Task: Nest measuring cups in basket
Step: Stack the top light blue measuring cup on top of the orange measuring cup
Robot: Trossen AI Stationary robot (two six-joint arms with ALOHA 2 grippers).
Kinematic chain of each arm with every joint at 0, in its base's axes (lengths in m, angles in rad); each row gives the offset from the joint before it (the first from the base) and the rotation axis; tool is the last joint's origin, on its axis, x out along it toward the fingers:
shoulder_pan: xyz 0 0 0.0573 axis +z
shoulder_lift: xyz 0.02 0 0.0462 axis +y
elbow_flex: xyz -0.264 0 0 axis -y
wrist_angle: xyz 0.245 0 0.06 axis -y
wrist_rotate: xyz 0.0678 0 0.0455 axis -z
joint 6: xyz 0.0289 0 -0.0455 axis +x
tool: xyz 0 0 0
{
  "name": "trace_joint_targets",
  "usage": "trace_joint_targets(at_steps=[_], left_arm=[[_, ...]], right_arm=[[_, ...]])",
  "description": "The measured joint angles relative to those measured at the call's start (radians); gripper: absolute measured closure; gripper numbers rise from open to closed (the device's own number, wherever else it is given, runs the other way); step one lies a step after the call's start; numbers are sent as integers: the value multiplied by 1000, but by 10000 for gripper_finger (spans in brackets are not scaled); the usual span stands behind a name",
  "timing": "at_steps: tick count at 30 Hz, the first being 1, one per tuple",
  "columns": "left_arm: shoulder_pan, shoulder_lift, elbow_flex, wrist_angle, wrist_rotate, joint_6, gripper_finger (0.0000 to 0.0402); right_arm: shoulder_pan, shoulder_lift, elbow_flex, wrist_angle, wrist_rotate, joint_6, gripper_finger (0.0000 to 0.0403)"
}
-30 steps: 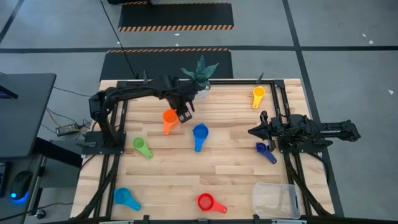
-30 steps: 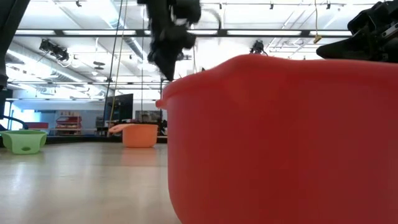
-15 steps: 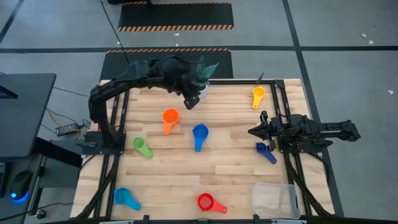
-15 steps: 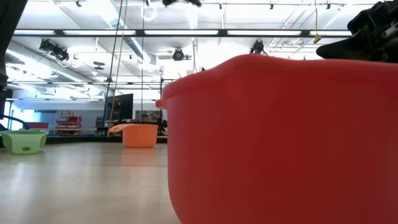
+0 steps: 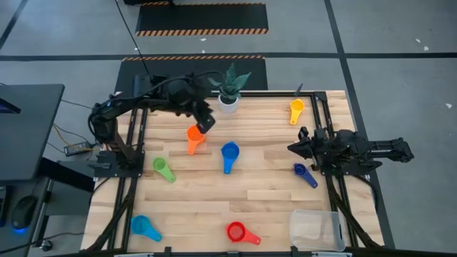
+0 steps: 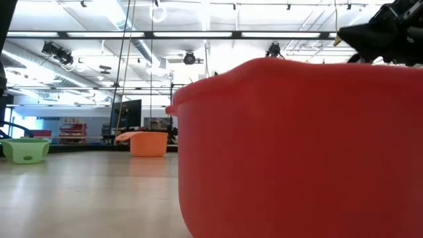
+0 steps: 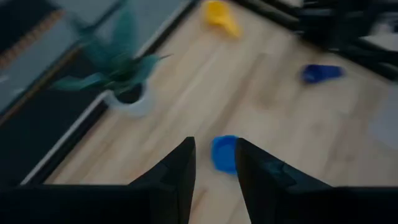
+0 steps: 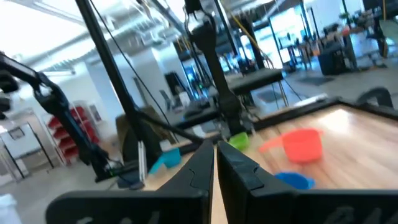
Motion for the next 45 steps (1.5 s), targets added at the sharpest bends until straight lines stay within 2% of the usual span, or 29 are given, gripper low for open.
trace_joint_targets(at_steps=[6, 12, 16, 20, 23, 26, 31, 34, 41, 45], left_arm=[[-81, -50, 0, -93, -115, -89, 286], [-187, -115, 0, -100, -242, -126, 296], [-259, -151, 0, -99, -316, -160, 299], [-321, -170, -2, -98, -360, -174, 299], [-364, -189, -39, -98, -395, -192, 299], [-405, -235, -126, -98, -438, -248, 299], [-468, -343, -352, -99, -496, -413, 299], [-506, -416, -498, -99, -507, -533, 299], [-586, -546, -783, -98, -505, -760, 299], [-615, -595, -898, -97, -505, -834, 299]], right_arm=[[0, 14, 105, -63, 24, -89, 376], [0, 100, 308, -382, 147, -197, 376], [0, 227, 463, -578, 218, -237, 376], [0, 390, 594, -666, 220, -238, 376], [0, 517, 688, -701, 213, -173, 376], [0, 637, 778, -747, 196, -141, 373], [-9, 814, 877, -773, 211, -138, 353], [-20, 909, 915, -743, 212, -93, 331], [-47, 1127, 972, -645, 211, 124, 274], [-55, 1253, 1012, -582, 184, 122, 264]])
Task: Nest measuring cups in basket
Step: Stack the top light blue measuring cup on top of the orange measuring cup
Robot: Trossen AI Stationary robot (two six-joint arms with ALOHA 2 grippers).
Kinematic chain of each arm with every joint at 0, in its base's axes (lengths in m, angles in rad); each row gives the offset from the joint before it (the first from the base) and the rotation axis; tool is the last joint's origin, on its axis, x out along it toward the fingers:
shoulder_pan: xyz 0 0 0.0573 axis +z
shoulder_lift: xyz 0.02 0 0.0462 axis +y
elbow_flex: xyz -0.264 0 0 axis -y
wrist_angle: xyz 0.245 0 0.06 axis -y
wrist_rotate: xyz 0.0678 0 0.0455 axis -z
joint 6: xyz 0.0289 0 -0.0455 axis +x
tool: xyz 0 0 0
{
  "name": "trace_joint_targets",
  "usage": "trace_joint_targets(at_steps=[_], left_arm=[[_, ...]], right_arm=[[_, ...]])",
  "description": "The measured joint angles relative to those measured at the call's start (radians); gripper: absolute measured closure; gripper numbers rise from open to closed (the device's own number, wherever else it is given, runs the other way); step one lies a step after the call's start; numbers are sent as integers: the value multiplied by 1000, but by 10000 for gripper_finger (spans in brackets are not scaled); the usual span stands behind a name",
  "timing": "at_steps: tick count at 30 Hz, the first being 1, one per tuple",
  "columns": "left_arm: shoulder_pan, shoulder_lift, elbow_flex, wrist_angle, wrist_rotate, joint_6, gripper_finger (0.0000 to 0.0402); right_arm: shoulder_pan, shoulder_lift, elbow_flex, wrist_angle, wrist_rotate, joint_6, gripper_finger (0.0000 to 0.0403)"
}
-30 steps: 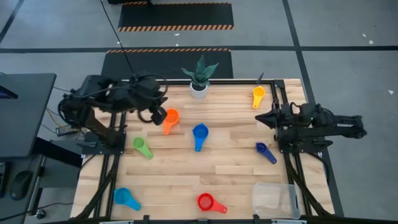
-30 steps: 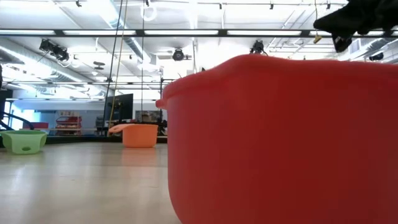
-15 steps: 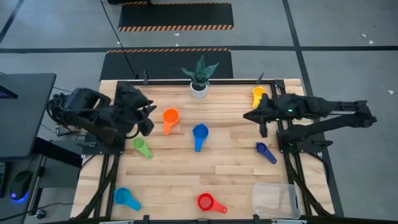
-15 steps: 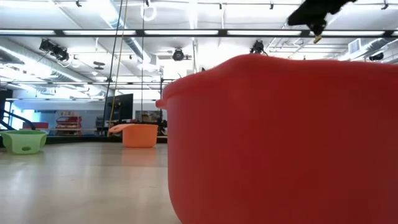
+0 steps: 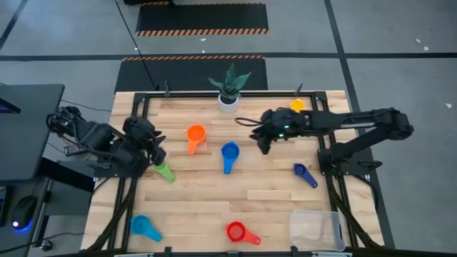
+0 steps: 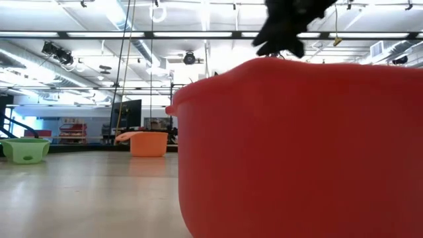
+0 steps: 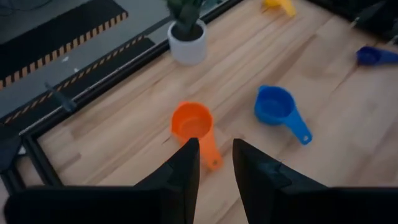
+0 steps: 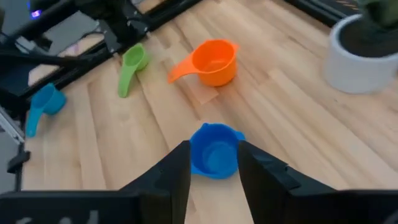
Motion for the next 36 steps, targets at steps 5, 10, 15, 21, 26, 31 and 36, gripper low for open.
trace_joint_targets(at_steps=[5, 10, 15, 21, 26, 31, 36], left_arm=[[-17, -37, -85, 1, 0, -46, 299], [-19, -44, -94, 3, 0, -45, 299], [-19, -44, -95, 3, 0, -37, 299], [-19, -44, -95, 2, 0, -36, 299], [-19, -43, -95, 2, 0, -34, 299], [-19, -43, -95, 2, 0, -34, 299], [-19, -43, -95, 2, 0, -34, 299]], right_arm=[[-7, 159, 92, -4, -1, 29, 269], [-33, 311, 211, -42, -23, 118, 270], [-55, 444, 316, -162, -65, 120, 270], [-70, 562, 395, -246, -134, 136, 270], [-78, 622, 407, -273, -152, 124, 270], [-80, 626, 408, -320, -120, 87, 270], [-97, 622, 408, -356, -127, 78, 270]])
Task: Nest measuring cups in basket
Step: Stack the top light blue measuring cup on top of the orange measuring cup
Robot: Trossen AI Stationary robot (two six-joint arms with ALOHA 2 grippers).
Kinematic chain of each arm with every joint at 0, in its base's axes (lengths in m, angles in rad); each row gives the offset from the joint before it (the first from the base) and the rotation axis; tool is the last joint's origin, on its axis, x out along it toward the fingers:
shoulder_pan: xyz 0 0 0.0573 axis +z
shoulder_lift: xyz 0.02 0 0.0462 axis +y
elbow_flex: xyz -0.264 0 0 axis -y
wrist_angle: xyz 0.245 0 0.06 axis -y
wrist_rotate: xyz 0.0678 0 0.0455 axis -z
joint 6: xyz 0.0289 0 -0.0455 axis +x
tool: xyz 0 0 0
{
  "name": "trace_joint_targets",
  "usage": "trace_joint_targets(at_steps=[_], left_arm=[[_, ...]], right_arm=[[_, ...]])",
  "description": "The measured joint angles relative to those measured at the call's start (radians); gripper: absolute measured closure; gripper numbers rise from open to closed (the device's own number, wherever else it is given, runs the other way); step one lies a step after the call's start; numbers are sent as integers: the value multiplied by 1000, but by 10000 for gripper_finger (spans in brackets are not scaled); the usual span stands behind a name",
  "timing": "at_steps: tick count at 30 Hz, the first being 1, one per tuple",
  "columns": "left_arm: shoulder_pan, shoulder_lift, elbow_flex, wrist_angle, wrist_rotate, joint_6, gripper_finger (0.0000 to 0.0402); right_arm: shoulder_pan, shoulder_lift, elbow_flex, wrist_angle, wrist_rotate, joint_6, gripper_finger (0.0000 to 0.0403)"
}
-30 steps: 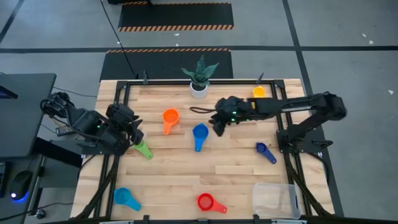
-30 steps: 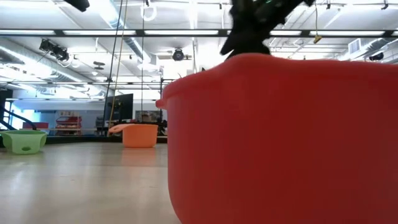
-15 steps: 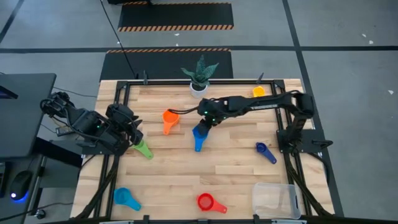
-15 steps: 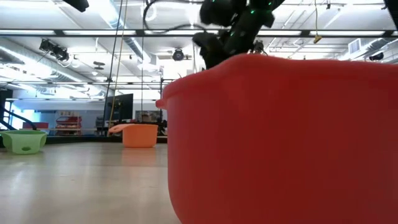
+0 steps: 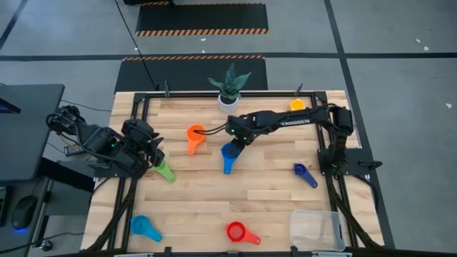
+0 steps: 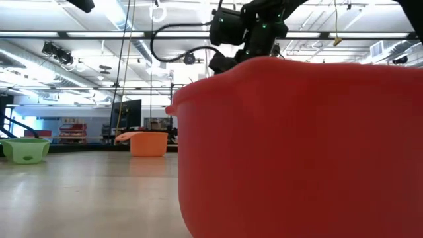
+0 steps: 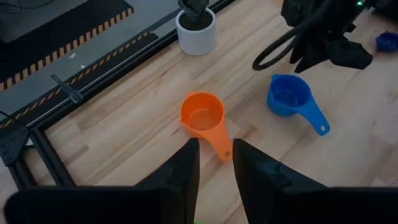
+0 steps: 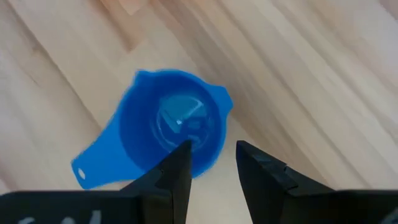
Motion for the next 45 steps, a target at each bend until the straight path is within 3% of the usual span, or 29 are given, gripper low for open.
trace_joint_targets(at_steps=[4, 15, 18, 22, 24, 29, 39, 45], left_arm=[[0, 0, 0, 1, 0, 0, 299], [0, 0, 0, 12, 0, -1, 299], [0, 0, 0, 11, 0, -1, 299], [0, 0, 0, 10, 0, 0, 299], [0, 0, 0, 9, 0, 0, 299], [0, 0, 0, 6, 0, 0, 299], [0, -10, 0, -3, 9, 58, 299], [-1, -68, 0, -3, 10, 60, 299]], right_arm=[[-9, 20, -1, -7, -50, 0, 270], [-16, 135, -1, 21, -46, -11, 275], [-21, 152, -1, 23, -53, -11, 302], [-20, 155, -1, 33, -53, -11, 382], [-20, 154, 10, 24, -48, -14, 390], [-21, 154, 144, -64, -44, -24, 395], [-46, 163, 545, -171, -41, -85, 395], [-84, 164, 616, -137, -30, -60, 395]])
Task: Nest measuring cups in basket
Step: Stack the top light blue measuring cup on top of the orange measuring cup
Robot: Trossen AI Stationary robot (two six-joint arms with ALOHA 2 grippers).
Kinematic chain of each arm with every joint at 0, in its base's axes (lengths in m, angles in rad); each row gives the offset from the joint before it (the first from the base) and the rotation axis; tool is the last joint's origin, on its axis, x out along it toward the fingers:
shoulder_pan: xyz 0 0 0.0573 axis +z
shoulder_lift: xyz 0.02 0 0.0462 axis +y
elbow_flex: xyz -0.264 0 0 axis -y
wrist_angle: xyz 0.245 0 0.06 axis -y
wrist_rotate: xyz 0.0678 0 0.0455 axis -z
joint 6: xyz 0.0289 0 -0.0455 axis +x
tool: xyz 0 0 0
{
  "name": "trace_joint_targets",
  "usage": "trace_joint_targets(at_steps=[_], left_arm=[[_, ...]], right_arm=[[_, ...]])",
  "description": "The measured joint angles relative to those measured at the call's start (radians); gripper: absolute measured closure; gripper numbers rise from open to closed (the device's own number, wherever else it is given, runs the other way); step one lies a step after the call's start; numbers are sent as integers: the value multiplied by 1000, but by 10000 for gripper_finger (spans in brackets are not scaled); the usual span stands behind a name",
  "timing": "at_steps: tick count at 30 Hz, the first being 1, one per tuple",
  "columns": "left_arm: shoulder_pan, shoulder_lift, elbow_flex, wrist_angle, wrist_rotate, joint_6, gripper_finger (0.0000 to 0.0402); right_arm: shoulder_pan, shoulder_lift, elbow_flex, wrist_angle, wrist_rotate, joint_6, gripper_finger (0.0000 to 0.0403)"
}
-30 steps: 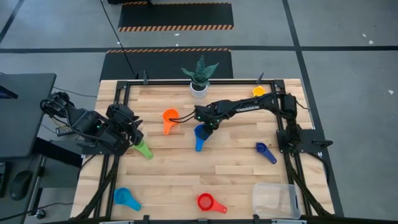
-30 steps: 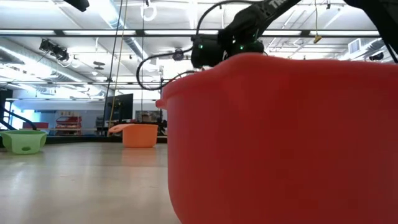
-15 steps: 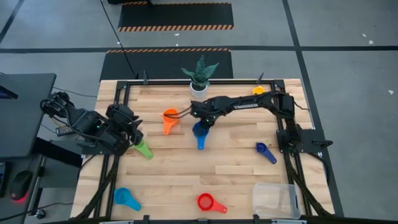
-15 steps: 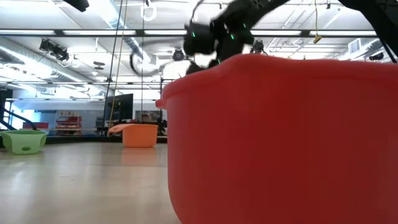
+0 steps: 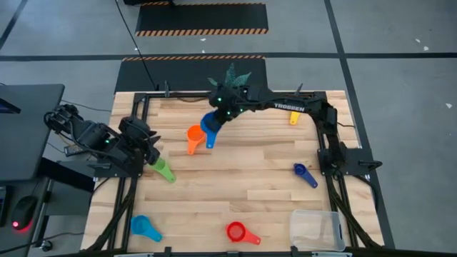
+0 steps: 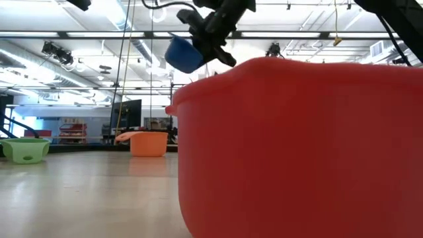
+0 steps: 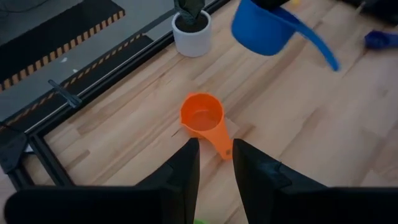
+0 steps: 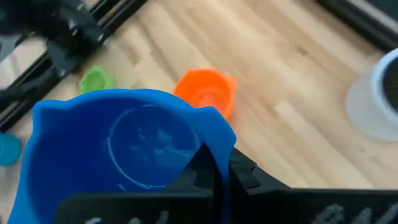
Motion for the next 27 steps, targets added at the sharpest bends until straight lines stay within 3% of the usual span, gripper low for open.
trace_joint_targets(at_steps=[12, 16, 27], left_arm=[[-1, -160, 0, 0, -2, 18, 299], [-1, -176, 1, 1, -2, 28, 299], [-1, -181, 1, 3, 2, 35, 299]], right_arm=[[-28, 109, 4, 233, -25, 22, 395], [-26, 176, 3, 325, -65, 34, 395], [-30, 315, 3, 369, -89, 51, 395]])
